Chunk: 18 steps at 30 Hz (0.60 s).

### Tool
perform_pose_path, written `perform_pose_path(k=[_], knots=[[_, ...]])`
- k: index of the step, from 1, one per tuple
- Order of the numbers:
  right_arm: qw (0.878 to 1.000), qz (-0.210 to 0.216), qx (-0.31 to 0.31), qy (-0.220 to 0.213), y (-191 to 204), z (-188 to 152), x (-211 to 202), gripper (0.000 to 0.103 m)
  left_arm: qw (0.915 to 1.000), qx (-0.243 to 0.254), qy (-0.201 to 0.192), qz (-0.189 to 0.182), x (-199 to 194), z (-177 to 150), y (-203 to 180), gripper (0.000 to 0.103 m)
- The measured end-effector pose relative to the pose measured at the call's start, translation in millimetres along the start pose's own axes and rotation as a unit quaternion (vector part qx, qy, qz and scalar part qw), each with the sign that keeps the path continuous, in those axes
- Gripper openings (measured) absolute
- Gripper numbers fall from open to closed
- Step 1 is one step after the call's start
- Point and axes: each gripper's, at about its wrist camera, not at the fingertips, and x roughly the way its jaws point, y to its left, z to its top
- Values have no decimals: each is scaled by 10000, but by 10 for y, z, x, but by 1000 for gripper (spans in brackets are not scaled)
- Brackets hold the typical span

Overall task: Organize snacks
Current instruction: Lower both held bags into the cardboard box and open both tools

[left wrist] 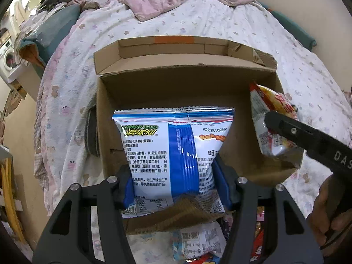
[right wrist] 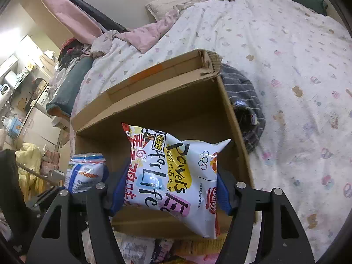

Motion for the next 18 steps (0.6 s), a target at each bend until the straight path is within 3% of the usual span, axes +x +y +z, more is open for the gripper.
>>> perform_pose_path(k=[3,12,15,18], knots=[[9996,-101,-264,37,59,12,78,69,10000,-11,-43,-6,-5,-9,-9,56],[9995,-133,-150,225,22,23,167,70,9998,47,-147,90,-31,-19,-45,57],[9996,-156,-123,188,11,23,163,72,9999,47,-110,-36,-34,-18,-61,65],[9998,-68,-42,171,-11,32,159,72,9999,95,-131,30,-54,-14,-90,80]])
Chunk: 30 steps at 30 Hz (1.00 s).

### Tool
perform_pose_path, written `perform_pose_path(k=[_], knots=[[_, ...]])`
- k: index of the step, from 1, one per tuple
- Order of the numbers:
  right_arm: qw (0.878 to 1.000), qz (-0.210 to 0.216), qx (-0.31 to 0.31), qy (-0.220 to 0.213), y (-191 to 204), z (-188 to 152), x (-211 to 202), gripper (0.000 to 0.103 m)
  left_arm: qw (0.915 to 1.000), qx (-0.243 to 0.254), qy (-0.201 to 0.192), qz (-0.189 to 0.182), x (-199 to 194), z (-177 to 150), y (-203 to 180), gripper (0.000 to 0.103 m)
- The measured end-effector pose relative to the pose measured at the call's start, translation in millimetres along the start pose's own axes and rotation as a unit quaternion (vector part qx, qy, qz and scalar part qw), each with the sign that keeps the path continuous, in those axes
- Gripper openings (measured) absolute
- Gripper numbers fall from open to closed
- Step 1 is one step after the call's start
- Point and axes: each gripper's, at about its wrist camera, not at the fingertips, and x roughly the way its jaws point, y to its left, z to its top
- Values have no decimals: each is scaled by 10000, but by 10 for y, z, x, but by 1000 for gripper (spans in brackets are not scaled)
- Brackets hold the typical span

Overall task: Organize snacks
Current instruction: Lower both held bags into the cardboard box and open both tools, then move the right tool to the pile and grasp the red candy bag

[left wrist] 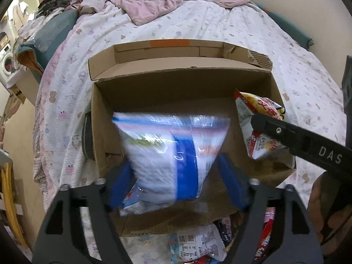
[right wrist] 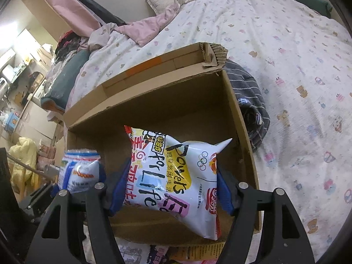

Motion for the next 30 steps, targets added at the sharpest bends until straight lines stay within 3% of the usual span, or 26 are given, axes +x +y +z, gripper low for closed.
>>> perform_pose_path(k=[9,12,30], knots=[[9999,84,60,-81,-22,6,-28,76,9999,33,-132,33,-65,8,-9,82],[9996,240,116,-61,-51,10,-23,98,9998,40,-186,47,-88,23,0,82],[9986,346,219,-319,-122,65,-231,100,9995,-13,-319,48,-186,18,55,82]])
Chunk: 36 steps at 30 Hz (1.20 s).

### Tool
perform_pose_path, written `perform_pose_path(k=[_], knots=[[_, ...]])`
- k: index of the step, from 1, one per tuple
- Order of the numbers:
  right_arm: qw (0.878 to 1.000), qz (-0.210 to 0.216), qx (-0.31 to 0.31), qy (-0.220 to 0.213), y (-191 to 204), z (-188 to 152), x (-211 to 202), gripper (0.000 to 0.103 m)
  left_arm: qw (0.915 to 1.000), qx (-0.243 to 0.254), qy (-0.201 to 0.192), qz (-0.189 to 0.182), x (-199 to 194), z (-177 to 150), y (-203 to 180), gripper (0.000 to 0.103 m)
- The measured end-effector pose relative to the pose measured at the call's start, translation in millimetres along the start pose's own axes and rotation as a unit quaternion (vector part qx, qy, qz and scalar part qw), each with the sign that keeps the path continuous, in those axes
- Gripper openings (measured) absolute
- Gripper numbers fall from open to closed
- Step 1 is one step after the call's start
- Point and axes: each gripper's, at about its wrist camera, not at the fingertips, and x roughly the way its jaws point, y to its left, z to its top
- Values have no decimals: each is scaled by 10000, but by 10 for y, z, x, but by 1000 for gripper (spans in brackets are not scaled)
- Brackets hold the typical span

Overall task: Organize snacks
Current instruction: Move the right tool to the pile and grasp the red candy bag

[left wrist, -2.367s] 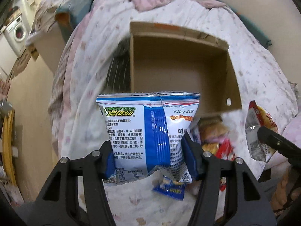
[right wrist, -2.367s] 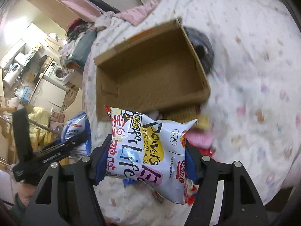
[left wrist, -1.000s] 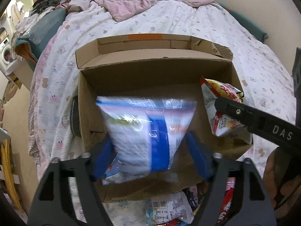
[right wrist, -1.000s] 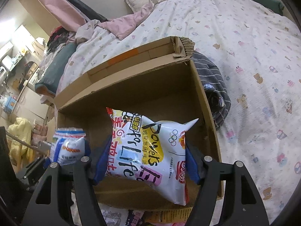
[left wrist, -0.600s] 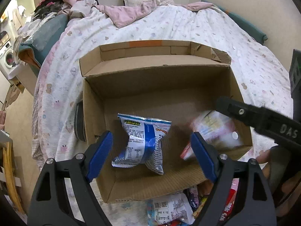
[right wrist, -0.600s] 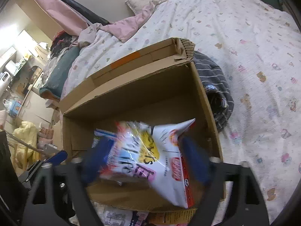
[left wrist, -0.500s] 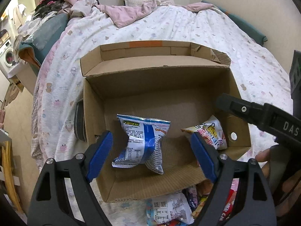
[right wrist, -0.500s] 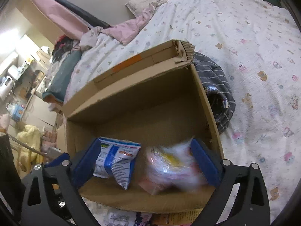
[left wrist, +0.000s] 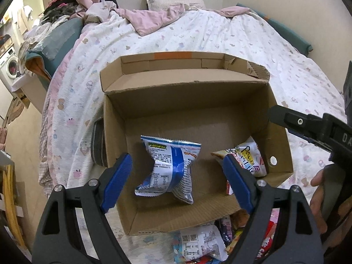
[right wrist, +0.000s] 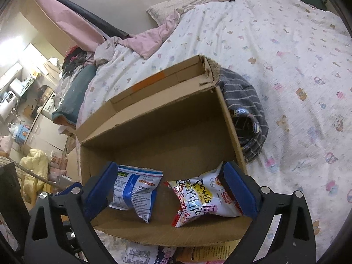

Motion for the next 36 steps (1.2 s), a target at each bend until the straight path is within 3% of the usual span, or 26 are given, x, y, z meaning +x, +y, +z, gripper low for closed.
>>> perform_pose_path(k=[13,19,27,36], knots=[[9996,172,206,-83,-82,-55,-274,100,9995,-288,-53,-102,-240,-132,188,82],[9994,273,182,-67,-22,-235,-531,100,9997,77,-236,-13,-455,-251,138,82],[9973,317,425,506,-70,-796,-590,100,9998,-71,-46,-179,-617,-581,182,82],[9902,-90,747,1175,-402,-1454,-609,101,9994,-110,216,-249,-684,-1020,224,82]])
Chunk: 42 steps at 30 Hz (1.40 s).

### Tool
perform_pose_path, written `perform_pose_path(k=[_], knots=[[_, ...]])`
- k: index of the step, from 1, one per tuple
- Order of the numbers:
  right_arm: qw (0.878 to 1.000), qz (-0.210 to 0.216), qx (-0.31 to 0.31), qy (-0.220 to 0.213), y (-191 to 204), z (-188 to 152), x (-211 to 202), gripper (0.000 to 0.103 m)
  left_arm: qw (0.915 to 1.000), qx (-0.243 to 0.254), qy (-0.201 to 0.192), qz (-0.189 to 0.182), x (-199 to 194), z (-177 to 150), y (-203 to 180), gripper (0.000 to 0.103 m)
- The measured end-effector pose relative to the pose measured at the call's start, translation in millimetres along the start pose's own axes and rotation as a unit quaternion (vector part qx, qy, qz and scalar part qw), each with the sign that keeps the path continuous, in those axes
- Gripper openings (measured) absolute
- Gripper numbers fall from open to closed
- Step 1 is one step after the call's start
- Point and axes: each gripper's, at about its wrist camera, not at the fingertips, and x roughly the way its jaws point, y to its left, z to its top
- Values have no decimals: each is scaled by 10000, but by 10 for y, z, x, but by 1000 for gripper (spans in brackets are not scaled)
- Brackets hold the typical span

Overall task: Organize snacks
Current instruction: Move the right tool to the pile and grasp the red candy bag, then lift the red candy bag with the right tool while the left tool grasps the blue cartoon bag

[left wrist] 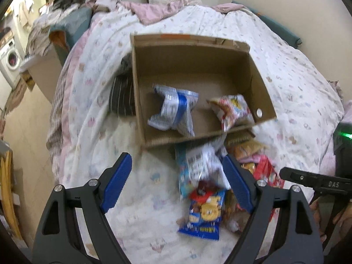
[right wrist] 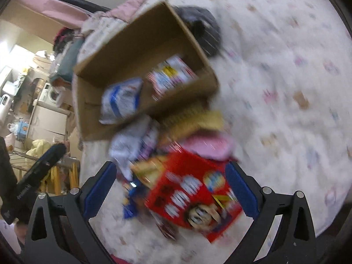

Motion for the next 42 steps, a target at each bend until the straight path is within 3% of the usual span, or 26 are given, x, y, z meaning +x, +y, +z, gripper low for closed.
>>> perform_pose_path(k=[6,9,14,19,20,22,23,28,30,34,36,37,38,42], knots=[[9947,57,682,769,-501,-323,177,101,9993,-243,257,-90,36,-232,58,82],[9927,-23,620,1033,-548,-426,281,101,9995,-213,215,-99,8,-265,29,82],[9917,-156,568,1143,-587,-433,482,102,9997,-148,166,-85,0,-275,-41,82],[9936,-94,648,918,-614,-429,530,101,9999,-126,94,-40,-31,-267,-46,82],[9940,-66,606,904,-599,-422,525,96,9999,-141,91,-42,-33,-269,-39,82],[9946,88,541,884,-617,-438,472,77,9998,-175,117,-51,-25,-264,-24,82],[9944,211,549,878,-624,-447,420,62,9997,-191,117,-59,-25,-262,-17,82],[9907,1143,372,636,-509,-460,179,59,9997,-240,90,-57,-36,-254,8,82],[9875,1390,165,727,-406,-489,168,59,9996,-244,107,-54,-32,-262,19,82],[9828,1370,-342,1187,-184,-561,351,59,9994,-322,133,-10,-15,-260,73,82],[9816,1167,-642,1368,-63,-616,453,56,9992,-369,151,-5,-1,-255,95,82],[9825,942,-839,1373,-11,-643,494,49,9992,-379,160,0,6,-255,98,82],[9822,711,-1037,1399,34,-666,538,28,9991,-388,167,6,11,-252,101,82],[9827,649,-1241,1215,77,-642,447,13,9990,-403,167,-9,12,-248,102,82]])
